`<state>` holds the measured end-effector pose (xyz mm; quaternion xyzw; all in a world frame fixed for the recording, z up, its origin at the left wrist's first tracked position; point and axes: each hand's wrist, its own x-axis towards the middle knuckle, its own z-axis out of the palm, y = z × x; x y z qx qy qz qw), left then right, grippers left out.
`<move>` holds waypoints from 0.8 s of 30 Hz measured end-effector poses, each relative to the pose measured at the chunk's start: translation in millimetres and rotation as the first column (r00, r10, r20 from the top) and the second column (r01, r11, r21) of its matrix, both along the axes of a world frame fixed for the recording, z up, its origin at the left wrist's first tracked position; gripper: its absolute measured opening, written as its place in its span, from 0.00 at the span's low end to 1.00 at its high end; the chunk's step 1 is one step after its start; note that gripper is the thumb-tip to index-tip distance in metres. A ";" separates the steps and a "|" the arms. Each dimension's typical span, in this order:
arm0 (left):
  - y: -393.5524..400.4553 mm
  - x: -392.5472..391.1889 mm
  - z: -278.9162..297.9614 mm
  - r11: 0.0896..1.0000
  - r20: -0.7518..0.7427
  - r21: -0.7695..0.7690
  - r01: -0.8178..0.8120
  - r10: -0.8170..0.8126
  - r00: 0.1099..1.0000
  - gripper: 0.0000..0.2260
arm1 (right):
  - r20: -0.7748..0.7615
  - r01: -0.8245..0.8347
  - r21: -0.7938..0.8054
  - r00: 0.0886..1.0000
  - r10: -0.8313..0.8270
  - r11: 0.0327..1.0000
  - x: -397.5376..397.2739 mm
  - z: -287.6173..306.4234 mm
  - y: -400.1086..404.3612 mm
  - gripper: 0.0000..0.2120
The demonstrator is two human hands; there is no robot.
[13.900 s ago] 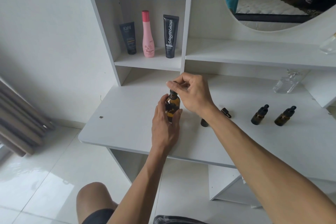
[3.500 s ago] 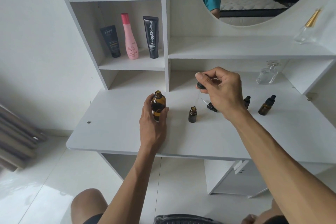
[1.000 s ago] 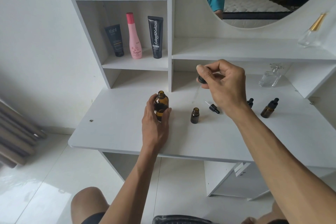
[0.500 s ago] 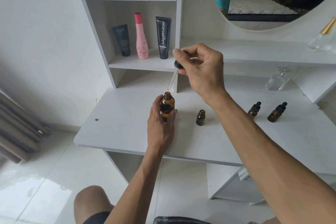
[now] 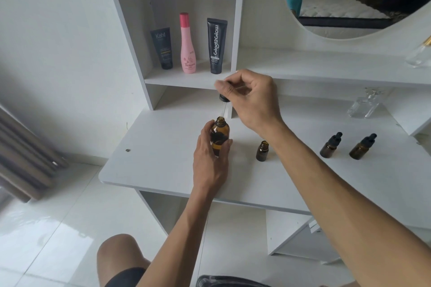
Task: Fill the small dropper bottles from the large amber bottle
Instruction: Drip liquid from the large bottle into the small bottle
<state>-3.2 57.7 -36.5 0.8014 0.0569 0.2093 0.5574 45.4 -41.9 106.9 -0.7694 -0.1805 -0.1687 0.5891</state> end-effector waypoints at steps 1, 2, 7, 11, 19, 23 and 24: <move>0.1 -0.3 0.1 1.000 0.001 0.000 0.001 -0.001 1.000 0.23 | -0.017 -0.015 -0.018 1.000 0.015 1.000 0.6 -4.4 1.2 0.08; 0.2 -0.9 0.5 1.000 0.007 -0.001 0.004 -0.004 1.000 0.23 | -0.043 -0.032 -0.030 0.999 0.030 0.999 1.2 -9.0 1.7 0.08; 1.2 -1.0 1.7 1.000 0.006 -0.006 0.014 -0.014 1.000 0.24 | -0.123 -0.064 -0.119 0.991 0.049 0.991 3.5 -30.0 -0.1 0.08; 1.9 -1.3 0.8 1.000 0.015 0.011 0.014 -0.014 1.000 0.24 | -0.142 -0.060 -0.159 0.989 0.037 0.985 3.8 -37.9 -0.9 0.08; 1.4 -3.2 3.3 1.000 0.010 -0.002 0.023 -0.022 1.000 0.24 | -0.154 -0.062 -0.190 0.988 0.032 0.980 4.5 -43.1 -0.9 0.08; 1.2 -3.2 4.1 1.000 0.007 -0.007 0.022 -0.022 1.000 0.24 | -0.151 -0.062 -0.192 0.988 0.033 0.979 6.0 -44.8 0.0 0.09; 1.4 -3.0 4.0 1.000 0.008 -0.006 0.021 -0.021 1.000 0.24 | -0.151 -0.063 -0.192 0.988 0.034 0.979 6.1 -45.0 0.3 0.09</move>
